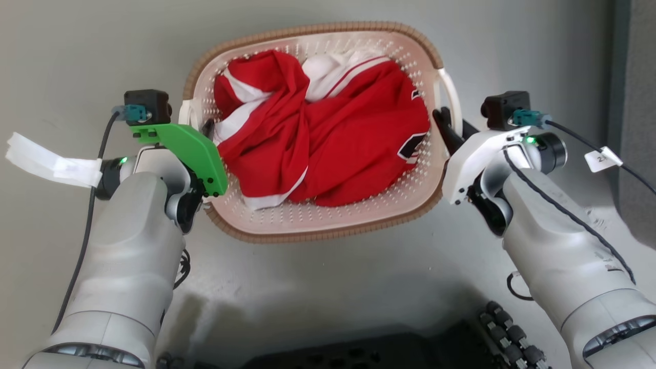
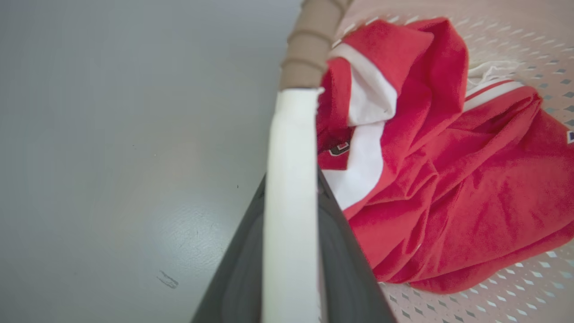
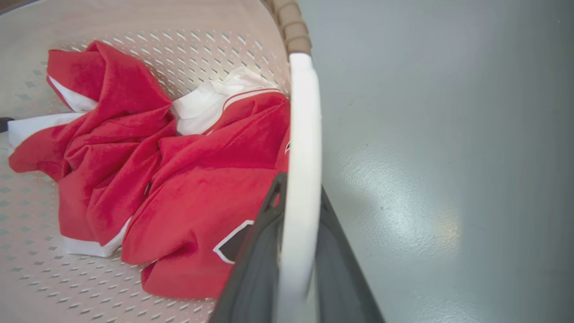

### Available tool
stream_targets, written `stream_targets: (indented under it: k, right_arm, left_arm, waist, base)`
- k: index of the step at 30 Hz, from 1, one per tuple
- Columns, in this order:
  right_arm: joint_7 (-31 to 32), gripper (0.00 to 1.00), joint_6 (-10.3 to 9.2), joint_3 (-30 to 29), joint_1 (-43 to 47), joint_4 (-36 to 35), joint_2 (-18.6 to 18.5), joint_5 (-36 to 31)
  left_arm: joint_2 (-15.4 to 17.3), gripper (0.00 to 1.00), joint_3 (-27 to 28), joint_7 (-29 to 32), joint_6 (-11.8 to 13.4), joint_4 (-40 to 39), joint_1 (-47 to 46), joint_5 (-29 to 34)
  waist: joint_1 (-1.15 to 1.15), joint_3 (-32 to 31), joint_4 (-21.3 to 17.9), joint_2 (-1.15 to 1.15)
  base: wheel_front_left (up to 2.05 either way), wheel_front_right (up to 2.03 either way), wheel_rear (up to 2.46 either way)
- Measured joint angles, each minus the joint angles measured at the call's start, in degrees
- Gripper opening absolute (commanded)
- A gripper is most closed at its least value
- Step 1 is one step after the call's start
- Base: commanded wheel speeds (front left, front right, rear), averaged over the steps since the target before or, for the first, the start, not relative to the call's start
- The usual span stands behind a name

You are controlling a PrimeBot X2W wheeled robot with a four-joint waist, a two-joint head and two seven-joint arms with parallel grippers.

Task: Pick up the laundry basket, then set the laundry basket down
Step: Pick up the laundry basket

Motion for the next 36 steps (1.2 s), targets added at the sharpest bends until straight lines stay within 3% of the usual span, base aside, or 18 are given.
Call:
stream_targets:
  k: [22,36]
  right_arm:
    - [13.3,0.00,-0.01,6.6,0.3,6.4,0.9,12.5]
    - [22.0,0.00,-0.01,9.7,3.8,6.8,1.1,19.3]
  left_arm:
    - [0.2,0.00,-2.4,11.5,0.0,4.8,2.0,-10.6]
    - [0.7,0.00,-3.6,17.0,0.0,7.0,6.7,-15.5]
  waist:
    - [0.00,-16.8,-1.9,0.00]
    - [0.00,-29.1,-2.9,0.00]
  base:
    - [0.00,0.00,0.00]
    - [0.00,0.00,0.00]
